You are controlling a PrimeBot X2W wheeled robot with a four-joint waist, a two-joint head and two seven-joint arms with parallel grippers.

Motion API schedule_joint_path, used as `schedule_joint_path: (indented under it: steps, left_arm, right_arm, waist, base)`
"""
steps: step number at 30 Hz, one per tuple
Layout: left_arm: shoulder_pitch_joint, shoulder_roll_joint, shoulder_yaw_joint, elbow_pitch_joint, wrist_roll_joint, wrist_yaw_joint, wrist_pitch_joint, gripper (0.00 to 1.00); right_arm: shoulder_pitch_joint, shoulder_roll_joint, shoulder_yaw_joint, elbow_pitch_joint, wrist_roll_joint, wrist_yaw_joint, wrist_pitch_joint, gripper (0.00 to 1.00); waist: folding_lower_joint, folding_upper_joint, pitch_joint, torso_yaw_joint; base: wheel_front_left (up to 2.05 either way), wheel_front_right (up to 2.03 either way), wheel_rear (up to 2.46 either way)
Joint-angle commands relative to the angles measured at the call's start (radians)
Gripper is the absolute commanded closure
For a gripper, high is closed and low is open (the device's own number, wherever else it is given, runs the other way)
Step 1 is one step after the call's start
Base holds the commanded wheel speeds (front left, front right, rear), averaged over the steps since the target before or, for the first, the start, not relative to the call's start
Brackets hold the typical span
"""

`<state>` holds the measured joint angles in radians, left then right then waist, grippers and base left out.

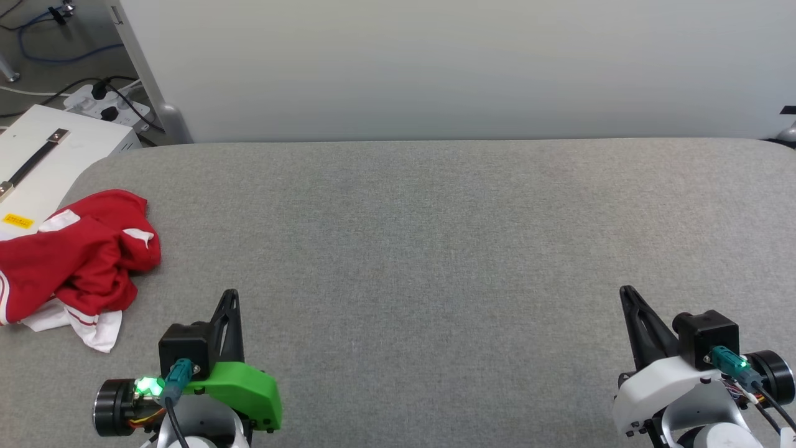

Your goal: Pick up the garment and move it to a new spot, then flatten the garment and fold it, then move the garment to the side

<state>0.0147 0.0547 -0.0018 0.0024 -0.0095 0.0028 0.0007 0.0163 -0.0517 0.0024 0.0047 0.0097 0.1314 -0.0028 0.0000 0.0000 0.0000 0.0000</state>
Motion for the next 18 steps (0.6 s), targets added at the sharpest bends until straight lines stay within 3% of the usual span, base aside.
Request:
schedule_joint_path:
  steps: [1, 18]
  left_arm:
    - [-0.015, -0.005, 0.002, -0.002, 0.009, -0.003, -0.001, 1.00]
    - [-0.015, -0.005, 0.002, -0.002, 0.009, -0.003, -0.001, 1.00]
  right_arm:
    - [-0.016, 0.001, -0.002, -0.005, -0.010, -0.001, 0.003, 1.00]
    - [-0.016, 0.001, -0.002, -0.005, -0.010, -0.001, 0.003, 1.00]
  waist:
    - [0.0000, 0.0000, 0.000, 0.000]
    - [0.0000, 0.0000, 0.000, 0.000]
  base:
    - [0.00, 0.00, 0.00]
    - [0.00, 0.00, 0.00]
